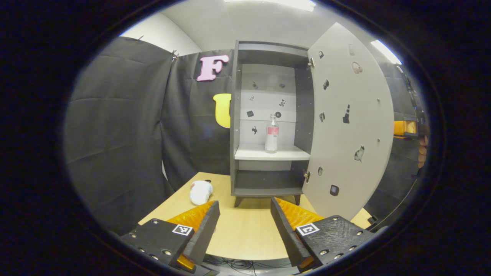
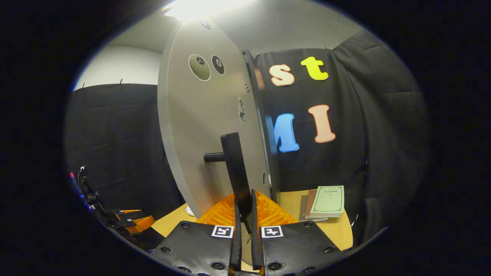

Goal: Open the cabinet door with the right hand, grasp the bottle in the cabinet with the left hand and place it on the coaster, then close the cabinet door with the right hand.

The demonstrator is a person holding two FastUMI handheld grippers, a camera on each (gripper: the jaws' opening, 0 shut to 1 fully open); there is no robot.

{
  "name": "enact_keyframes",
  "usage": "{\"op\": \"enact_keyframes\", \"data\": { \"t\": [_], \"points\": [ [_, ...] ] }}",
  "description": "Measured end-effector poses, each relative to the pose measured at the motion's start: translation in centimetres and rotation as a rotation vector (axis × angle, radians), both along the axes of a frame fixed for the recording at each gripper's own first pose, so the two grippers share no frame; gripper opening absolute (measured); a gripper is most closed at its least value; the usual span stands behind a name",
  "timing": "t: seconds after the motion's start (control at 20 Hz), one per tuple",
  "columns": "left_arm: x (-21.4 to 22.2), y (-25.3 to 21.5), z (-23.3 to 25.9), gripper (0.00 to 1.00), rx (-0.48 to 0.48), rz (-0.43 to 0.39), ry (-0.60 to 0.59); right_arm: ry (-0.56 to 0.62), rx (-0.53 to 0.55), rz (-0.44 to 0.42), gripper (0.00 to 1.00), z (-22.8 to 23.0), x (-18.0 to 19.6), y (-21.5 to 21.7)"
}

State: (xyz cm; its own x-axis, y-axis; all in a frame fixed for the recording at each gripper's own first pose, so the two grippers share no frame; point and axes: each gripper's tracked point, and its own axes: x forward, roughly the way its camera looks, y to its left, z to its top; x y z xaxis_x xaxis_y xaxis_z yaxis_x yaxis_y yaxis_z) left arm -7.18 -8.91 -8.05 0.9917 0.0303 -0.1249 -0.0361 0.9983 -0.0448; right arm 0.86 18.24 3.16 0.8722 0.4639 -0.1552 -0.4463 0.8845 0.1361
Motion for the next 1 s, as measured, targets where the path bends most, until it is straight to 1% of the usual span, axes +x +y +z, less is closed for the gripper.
{"op": "enact_keyframes", "data": {
  "t": [0.1,0.15,0.2,0.25,0.3,0.35,0.4,0.45,0.6,0.65,0.7,0.75,0.8,0.9,0.95,1.0],
  "points": [
    [1.8,0.6,0.4,0.82,-0.022,-0.02,-0.018,0.02,0.032,-0.051,0.12,0.1,-0.3,-0.7],
    [2.6,0.8,0.4,0.81,-0.034,-0.033,-0.017,0.036,0.052,-0.062,0.07,0.0,-0.2,-0.6],
    [3.4,1.3,0.1,0.81,-0.042,-0.046,-0.013,0.047,0.071,-0.069,0.11,-0.1,-0.1,-0.4],
    [4.1,1.8,0.2,0.81,-0.046,-0.057,-0.014,0.047,0.078,-0.084,0.12,0.0,0.1,-0.5],
    [4.8,2.4,0.0,0.81,-0.047,-0.065,-0.013,0.044,0.077,-0.103,0.12,-0.1,0.2,-0.8],
    [5.4,3.2,-0.1,0.81,-0.046,-0.071,-0.008,0.046,0.071,-0.125,0.07,-0.2,0.0,-1.1],
    [6.0,3.8,-0.2,0.81,-0.046,-0.079,-0.006,0.049,0.07,-0.149,0.06,-0.2,-0.3,-1.3],
    [6.7,4.5,-0.4,0.81,-0.05,-0.089,-0.002,0.054,0.074,-0.169,0.1,-0.2,-0.3,-1.2],
    [8.6,5.6,-1.9,0.83,-0.094,-0.142,0.047,0.06,0.06,-0.226,0.08,-0.3,-0.2,-1.2],
    [9.4,5.9,-1.6,0.82,-0.108,-0.162,0.046,0.056,0.047,-0.241,0.08,-0.4,-0.2,-1.3],
    [10.0,6.0,-1.4,0.83,-0.114,-0.187,0.04,0.055,0.035,-0.255,0.0,-0.4,-0.4,-1.5],
    [10.8,6.1,-1.3,0.82,-0.105,-0.212,0.033,0.053,0.025,-0.267,0.0,-0.3,-0.6,-1.6],
    [11.4,6.2,-1.2,0.82,-0.088,-0.236,0.026,0.05,0.015,-0.282,0.08,-0.6,-0.8,-1.6],
    [12.4,6.5,-1.1,0.82,-0.053,-0.273,0.012,0.048,0.002,-0.344,0.08,-0.7,-1.5,-2.4],
    [12.9,6.5,-0.9,0.83,-0.047,-0.289,0.005,0.059,0.003,-0.377,0.04,-1.0,-2.2,-2.9],
    [13.4,6.3,-0.8,0.82,-0.05,-0.307,-0.003,0.073,0.015,-0.4,0.1,-1.4,-3.5,-3.1]
  ]
}}
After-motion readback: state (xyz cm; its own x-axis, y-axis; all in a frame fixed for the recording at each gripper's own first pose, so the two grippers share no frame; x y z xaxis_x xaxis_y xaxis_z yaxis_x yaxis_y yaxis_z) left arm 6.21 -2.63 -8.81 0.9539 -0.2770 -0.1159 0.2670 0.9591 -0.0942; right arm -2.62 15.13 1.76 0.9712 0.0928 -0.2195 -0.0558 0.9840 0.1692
